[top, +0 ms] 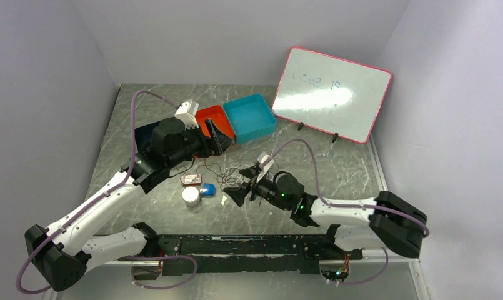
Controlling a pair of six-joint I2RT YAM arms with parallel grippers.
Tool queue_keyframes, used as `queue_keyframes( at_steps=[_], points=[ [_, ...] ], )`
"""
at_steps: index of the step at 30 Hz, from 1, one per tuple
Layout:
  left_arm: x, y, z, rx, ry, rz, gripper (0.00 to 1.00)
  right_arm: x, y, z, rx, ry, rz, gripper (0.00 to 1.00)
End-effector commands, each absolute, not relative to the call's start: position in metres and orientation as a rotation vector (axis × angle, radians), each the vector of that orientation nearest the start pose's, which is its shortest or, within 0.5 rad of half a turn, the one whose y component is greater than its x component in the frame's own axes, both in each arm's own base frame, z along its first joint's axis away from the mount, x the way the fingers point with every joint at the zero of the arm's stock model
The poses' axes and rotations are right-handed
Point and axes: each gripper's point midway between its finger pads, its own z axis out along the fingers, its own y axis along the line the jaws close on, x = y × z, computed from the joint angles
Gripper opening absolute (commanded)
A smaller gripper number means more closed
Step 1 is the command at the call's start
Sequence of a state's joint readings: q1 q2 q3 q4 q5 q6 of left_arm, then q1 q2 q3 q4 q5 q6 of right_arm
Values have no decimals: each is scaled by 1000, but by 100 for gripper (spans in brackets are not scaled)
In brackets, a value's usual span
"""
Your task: Untangle the cables
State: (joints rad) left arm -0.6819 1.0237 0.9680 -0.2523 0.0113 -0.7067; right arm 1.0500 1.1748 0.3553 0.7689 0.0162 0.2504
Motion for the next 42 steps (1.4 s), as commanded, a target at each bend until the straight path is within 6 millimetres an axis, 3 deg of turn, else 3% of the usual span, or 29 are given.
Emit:
queue_keyframes(
  at_steps=[1, 14, 16, 24, 31, 42],
  points=[
    [263, -247, 300, -38, 1940, -972, 81, 197, 349, 208, -597, 1374, 943, 94],
    [261, -248, 304, -39, 1938, -986, 81, 214, 406, 196, -665, 1291, 863, 89],
    [261, -249, 303, -44, 1938, -993, 81, 217, 411, 191, -675, 1302, 846, 79],
    [257, -249, 304, -50, 1936, -1013, 81, 219, 418, 174, -705, 1346, 839, 24],
    [256, -244, 312, -64, 1920, -1003, 81, 219, 405, 169, -660, 1388, 834, 0],
    [260, -204, 346, -133, 1869, -810, 83, 220, 348, 135, -554, 1544, 708, 0]
  ],
)
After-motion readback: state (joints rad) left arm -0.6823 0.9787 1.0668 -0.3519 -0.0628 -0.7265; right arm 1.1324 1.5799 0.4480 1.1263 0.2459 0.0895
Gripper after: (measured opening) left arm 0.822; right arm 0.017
